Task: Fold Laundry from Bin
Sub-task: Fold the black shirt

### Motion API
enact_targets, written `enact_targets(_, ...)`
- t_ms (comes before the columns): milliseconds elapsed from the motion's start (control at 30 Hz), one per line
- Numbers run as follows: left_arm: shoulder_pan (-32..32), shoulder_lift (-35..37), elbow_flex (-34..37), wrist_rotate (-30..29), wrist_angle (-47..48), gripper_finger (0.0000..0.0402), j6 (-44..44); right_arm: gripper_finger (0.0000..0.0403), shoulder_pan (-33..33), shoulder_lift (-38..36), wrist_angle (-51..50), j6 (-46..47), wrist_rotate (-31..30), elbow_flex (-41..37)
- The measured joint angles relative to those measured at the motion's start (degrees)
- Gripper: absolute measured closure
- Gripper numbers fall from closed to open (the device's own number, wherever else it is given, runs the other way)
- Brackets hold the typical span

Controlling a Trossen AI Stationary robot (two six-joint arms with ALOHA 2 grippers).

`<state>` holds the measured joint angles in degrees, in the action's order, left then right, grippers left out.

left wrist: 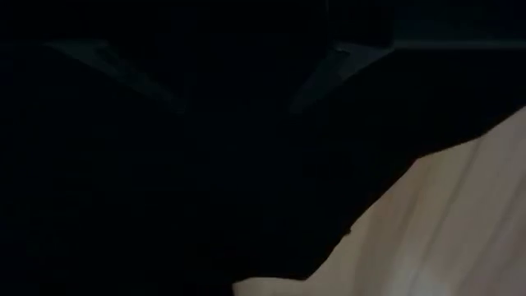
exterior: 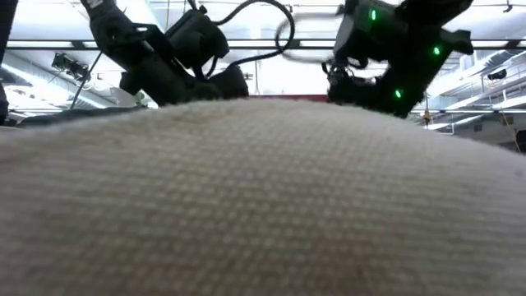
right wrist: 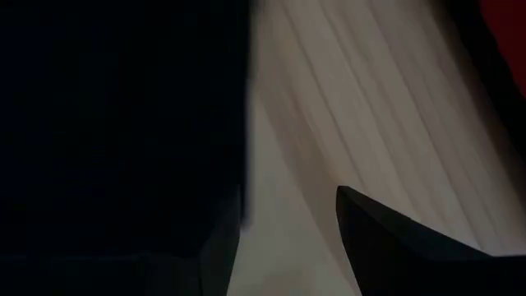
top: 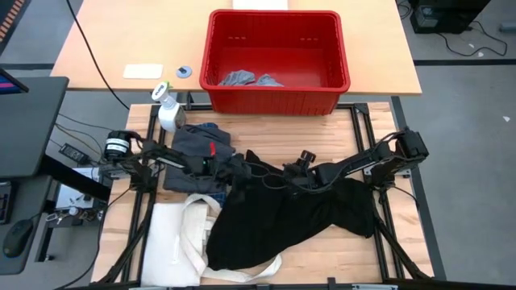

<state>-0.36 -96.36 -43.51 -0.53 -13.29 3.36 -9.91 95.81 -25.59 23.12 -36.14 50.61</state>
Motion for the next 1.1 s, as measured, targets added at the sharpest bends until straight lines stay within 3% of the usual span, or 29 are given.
enact_targets(100,-0.05,-2.02,-0.11,1.68,-2.98,0.0201,-0.41,0.0195,-1.09,-1.18,0.68,-1.95,0.68,0.72)
enact_targets(300,-0.09,-6.84,-0.02,2.44,-4.42,0.0201,-2.17,0.0197,2.95,-1.31,8.42,-13.73,13.14,-1.66)
enact_targets(533,0.51,-10.14,-0.46,1.94,-4.54,0.0201,-0.26,0.0217,9.50,-1.03,19.61,-22.08,21.61,-4.44)
enact_targets(800,0.57,-9.92,-0.59,1.31,0.92,0.0201,1.13,0.0231,11.06,-2.84,16.59,-21.43,22.50,-4.44)
enact_targets(1100,0.59,-9.20,-0.44,0.41,2.06,0.0201,0.98,0.0231,11.08,-4.15,8.99,-18.34,29.90,-4.48)
